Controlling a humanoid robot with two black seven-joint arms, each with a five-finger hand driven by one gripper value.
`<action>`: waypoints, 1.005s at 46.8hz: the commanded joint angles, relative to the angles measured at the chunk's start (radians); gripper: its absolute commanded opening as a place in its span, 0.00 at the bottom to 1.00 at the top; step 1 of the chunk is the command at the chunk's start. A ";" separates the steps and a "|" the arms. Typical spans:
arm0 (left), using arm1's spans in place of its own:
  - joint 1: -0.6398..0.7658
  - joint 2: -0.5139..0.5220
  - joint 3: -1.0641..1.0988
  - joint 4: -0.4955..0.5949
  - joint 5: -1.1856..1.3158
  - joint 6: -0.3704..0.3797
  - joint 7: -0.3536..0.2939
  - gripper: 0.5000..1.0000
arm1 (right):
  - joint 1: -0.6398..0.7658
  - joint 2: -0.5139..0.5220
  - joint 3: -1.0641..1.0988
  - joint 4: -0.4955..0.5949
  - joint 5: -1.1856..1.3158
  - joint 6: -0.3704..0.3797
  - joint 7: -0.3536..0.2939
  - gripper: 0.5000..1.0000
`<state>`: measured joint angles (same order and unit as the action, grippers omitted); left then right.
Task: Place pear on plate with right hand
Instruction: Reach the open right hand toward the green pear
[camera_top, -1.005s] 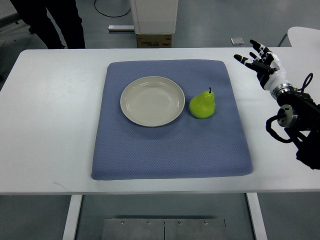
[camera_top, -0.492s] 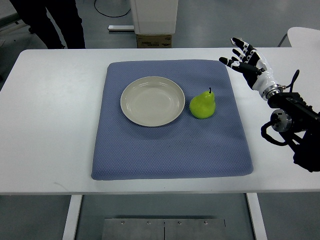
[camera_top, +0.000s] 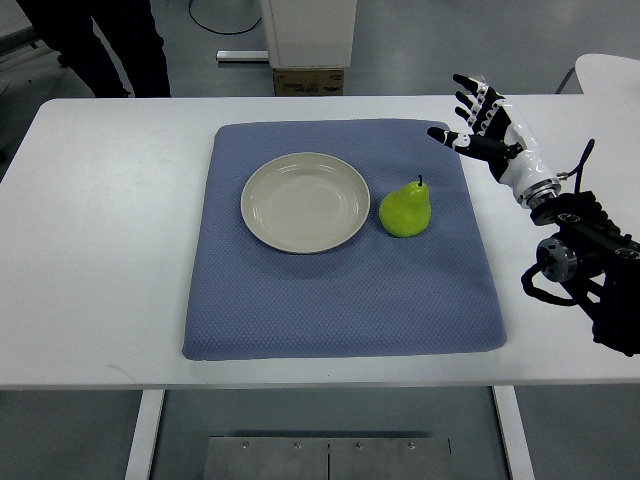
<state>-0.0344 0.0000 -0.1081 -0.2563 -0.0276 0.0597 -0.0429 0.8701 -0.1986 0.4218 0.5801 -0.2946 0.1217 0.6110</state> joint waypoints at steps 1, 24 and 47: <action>0.001 0.000 -0.001 0.000 0.000 0.000 0.000 1.00 | 0.000 -0.001 -0.026 0.001 -0.003 0.004 0.000 1.00; -0.001 0.000 -0.001 0.000 0.000 0.000 0.001 1.00 | -0.008 0.004 -0.153 0.000 -0.032 0.004 0.000 1.00; 0.001 0.000 -0.001 0.000 0.000 0.000 0.000 1.00 | -0.033 0.004 -0.195 -0.003 -0.097 0.004 0.000 1.00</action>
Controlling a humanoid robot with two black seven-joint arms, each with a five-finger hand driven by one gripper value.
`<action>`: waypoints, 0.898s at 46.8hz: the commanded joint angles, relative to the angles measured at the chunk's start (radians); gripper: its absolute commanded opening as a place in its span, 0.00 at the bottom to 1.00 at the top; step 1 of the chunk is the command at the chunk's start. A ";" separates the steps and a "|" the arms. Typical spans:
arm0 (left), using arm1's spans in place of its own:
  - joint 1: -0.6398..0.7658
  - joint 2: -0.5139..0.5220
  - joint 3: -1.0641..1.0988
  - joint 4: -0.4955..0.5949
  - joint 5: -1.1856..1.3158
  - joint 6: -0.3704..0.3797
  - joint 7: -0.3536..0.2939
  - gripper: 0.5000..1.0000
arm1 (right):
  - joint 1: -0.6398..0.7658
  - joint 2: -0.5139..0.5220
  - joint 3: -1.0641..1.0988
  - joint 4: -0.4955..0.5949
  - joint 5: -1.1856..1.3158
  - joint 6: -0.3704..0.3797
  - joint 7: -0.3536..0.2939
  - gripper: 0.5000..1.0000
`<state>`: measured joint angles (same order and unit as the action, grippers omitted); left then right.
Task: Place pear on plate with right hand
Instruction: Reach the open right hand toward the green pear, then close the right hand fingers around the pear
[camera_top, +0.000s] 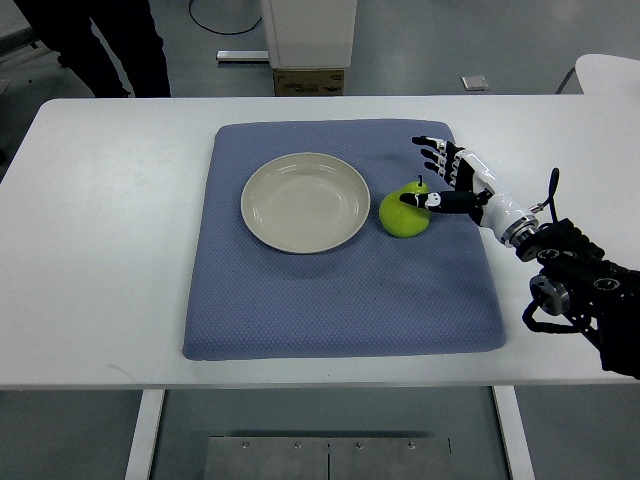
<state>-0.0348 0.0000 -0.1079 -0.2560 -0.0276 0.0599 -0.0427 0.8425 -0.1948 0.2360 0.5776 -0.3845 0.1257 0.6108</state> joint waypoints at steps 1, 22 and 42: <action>0.001 0.000 0.000 0.000 0.000 0.000 0.001 1.00 | -0.005 0.001 -0.015 -0.001 -0.007 0.000 0.000 1.00; 0.000 0.000 -0.001 0.000 0.000 0.000 0.001 1.00 | -0.020 0.003 -0.064 -0.001 -0.007 -0.001 0.000 1.00; 0.001 0.000 -0.001 0.000 0.000 0.000 0.000 1.00 | -0.022 0.006 -0.087 -0.001 -0.013 -0.011 0.000 0.82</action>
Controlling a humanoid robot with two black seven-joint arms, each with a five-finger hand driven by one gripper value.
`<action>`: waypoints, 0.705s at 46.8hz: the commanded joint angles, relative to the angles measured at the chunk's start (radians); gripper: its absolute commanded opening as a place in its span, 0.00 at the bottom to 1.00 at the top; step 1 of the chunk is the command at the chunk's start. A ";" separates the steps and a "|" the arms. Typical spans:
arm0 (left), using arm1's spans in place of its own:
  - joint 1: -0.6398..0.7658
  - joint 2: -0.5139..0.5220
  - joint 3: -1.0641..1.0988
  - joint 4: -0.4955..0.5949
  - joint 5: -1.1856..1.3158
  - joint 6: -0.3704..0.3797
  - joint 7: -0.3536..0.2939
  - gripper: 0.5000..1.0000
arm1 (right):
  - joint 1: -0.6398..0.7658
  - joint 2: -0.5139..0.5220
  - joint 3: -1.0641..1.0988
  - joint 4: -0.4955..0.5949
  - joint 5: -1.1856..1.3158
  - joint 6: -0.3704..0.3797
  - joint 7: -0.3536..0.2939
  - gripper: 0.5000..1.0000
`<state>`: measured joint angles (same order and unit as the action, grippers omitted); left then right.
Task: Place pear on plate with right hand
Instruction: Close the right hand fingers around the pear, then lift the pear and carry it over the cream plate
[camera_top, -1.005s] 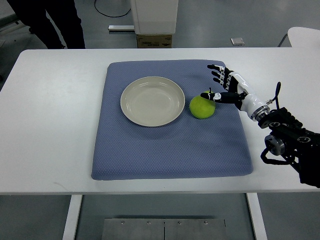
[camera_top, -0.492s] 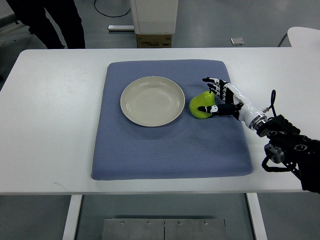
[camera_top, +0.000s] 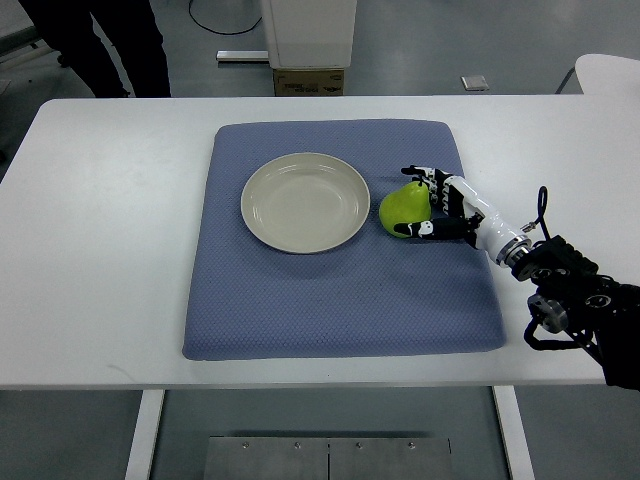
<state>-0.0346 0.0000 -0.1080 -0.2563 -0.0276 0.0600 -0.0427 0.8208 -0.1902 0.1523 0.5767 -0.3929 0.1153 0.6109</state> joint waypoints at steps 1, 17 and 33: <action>0.001 0.000 0.001 0.000 0.000 0.000 0.000 1.00 | 0.000 0.002 -0.005 0.000 -0.007 0.000 0.000 0.77; 0.001 0.000 0.001 0.000 0.000 0.000 0.000 1.00 | 0.001 0.000 -0.043 0.000 -0.014 0.000 0.000 0.00; -0.001 0.000 0.001 0.000 0.000 0.000 0.000 1.00 | 0.027 0.009 -0.004 -0.001 -0.007 -0.009 0.000 0.00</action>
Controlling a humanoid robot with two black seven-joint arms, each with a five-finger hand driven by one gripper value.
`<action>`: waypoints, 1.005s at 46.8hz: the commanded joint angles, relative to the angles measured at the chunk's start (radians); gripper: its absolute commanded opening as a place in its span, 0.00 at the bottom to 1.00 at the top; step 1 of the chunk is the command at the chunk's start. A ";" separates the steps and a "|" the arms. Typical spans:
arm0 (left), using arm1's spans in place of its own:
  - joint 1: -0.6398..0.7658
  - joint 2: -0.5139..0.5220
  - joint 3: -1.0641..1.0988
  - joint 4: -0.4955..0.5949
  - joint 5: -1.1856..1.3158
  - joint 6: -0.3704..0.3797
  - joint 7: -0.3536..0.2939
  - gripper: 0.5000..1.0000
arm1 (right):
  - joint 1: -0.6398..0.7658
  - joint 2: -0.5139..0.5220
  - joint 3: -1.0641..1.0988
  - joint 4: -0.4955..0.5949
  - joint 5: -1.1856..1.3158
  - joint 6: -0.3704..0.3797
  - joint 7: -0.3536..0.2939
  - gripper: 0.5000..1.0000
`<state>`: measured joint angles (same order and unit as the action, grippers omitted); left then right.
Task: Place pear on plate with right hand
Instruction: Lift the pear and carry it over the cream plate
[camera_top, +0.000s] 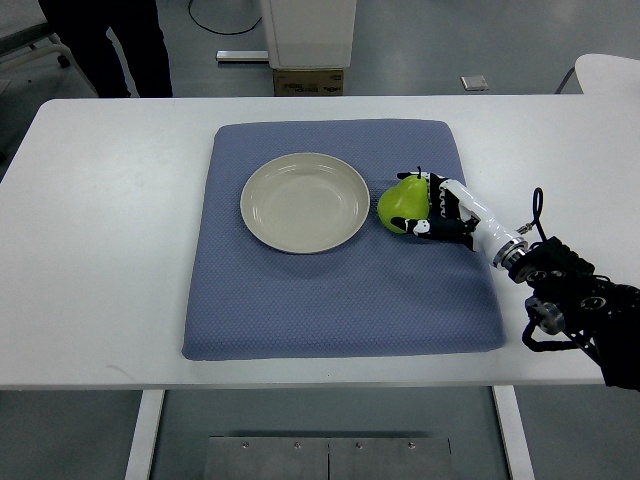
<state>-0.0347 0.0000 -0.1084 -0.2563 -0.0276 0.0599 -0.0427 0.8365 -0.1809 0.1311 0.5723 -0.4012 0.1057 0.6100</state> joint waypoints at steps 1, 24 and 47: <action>-0.001 0.000 0.001 0.000 0.000 0.000 0.000 1.00 | 0.016 0.001 0.028 0.004 0.001 0.000 0.001 0.00; -0.001 0.000 0.001 0.000 0.000 0.000 0.000 1.00 | 0.151 0.103 0.068 0.006 -0.001 -0.030 0.001 0.00; -0.001 0.000 0.001 0.000 0.000 0.000 0.000 1.00 | 0.214 0.181 -0.071 0.000 -0.007 -0.106 -0.001 0.00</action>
<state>-0.0347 0.0000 -0.1082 -0.2560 -0.0276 0.0597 -0.0426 1.0491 0.0000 0.0836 0.5720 -0.4061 0.0035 0.6110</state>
